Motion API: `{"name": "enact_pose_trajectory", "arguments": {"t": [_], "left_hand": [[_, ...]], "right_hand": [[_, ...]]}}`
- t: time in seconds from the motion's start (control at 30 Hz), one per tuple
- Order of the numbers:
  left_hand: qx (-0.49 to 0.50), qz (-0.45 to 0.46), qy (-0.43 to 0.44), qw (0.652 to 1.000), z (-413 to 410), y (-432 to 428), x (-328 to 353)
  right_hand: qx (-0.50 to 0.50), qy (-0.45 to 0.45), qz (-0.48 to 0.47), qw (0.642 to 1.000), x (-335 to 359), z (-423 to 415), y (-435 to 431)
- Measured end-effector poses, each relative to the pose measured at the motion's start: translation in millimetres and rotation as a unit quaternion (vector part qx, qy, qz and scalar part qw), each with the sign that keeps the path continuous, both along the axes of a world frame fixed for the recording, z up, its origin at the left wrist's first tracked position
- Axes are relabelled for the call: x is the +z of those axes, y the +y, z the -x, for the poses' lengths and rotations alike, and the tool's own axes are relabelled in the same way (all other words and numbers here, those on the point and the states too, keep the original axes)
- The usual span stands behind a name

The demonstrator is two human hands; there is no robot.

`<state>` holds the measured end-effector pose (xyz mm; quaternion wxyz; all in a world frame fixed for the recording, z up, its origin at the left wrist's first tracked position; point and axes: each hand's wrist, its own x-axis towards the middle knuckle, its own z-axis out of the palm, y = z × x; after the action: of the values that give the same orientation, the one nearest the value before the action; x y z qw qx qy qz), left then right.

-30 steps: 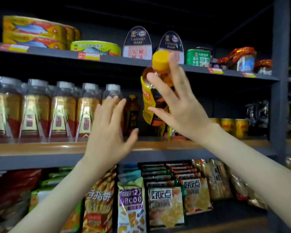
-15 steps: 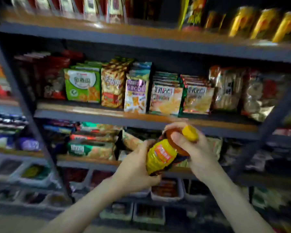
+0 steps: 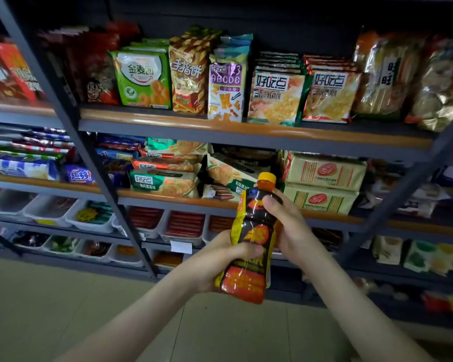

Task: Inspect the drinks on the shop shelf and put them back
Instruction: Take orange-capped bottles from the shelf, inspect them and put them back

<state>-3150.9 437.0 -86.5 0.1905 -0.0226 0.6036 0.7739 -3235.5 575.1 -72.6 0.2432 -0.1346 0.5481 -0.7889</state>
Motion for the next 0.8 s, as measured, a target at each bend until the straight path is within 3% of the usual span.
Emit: {"name": "enact_pose_trajectory", "arguments": {"t": [0.07,0.17,0.3,0.43,0.57,0.67,0.8], "left_hand": [[0.006,0.009,-0.012,1.0,-0.8,-6.9,-2.9],[0.0,0.129,0.056,0.99,-1.0,-23.5,-8.4],[0.03,0.273,0.101,0.956,-2.4,-45.6,-20.2],[0.081,0.355,0.179,0.914,-3.2,-56.0,-24.9],[0.123,0.394,0.208,0.887,1.4,-65.4,-20.3],[0.135,0.377,0.186,0.897,3.2,-63.3,-11.4],[0.062,0.155,0.117,0.979,1.3,-57.2,6.3]], "right_hand": [[0.004,0.006,-0.038,0.999,-0.2,1.6,-5.1],[-0.022,0.045,-0.065,0.997,8.5,4.9,-9.0],[-0.023,0.195,-0.156,0.968,18.1,0.8,-12.0],[0.004,0.312,-0.155,0.937,22.8,-16.7,-20.3],[0.01,0.345,-0.15,0.926,21.8,-18.5,-21.7],[0.045,0.349,-0.163,0.922,18.2,-20.7,-26.0],[0.022,0.388,-0.234,0.891,8.4,-23.6,-36.3]]}}
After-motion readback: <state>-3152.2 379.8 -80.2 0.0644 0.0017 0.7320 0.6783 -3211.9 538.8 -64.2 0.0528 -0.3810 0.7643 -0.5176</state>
